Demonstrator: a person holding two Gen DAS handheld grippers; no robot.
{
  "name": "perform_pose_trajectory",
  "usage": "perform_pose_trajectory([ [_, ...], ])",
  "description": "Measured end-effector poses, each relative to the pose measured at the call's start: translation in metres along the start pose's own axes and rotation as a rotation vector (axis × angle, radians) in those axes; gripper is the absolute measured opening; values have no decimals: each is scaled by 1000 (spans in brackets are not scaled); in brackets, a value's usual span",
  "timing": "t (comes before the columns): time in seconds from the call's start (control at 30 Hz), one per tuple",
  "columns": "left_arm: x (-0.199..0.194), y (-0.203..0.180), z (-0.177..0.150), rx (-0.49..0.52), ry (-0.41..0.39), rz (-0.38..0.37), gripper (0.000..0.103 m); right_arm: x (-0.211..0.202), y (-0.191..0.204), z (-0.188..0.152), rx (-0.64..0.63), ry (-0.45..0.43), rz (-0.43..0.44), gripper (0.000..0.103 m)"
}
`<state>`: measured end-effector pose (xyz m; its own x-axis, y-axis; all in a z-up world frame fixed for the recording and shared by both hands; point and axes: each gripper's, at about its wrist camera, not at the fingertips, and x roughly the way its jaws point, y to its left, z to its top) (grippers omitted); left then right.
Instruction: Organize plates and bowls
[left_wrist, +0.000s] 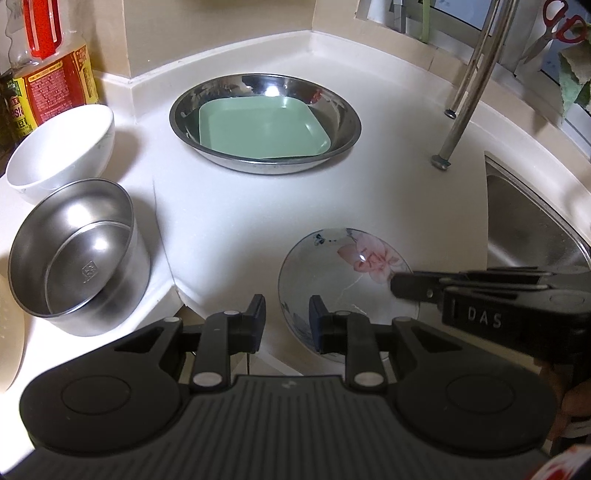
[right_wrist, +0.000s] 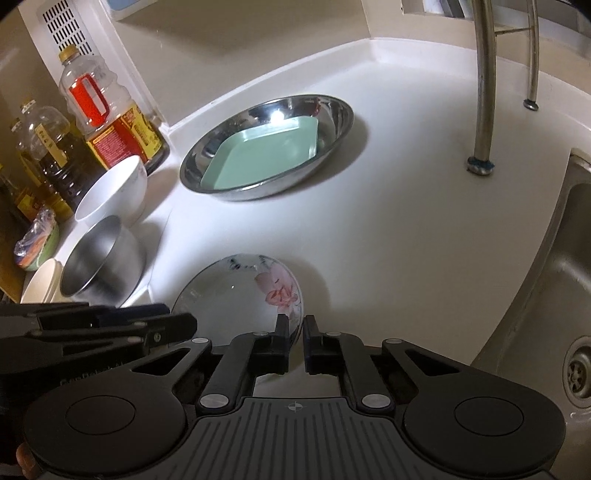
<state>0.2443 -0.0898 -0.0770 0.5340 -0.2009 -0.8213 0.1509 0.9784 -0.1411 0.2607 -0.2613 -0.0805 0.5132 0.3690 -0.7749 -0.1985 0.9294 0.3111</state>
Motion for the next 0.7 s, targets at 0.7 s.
perform_pose_trajectory([
  [0.7,8,-5,1,-3,14,21,9,4,-1,4,-2,-6,0,6],
])
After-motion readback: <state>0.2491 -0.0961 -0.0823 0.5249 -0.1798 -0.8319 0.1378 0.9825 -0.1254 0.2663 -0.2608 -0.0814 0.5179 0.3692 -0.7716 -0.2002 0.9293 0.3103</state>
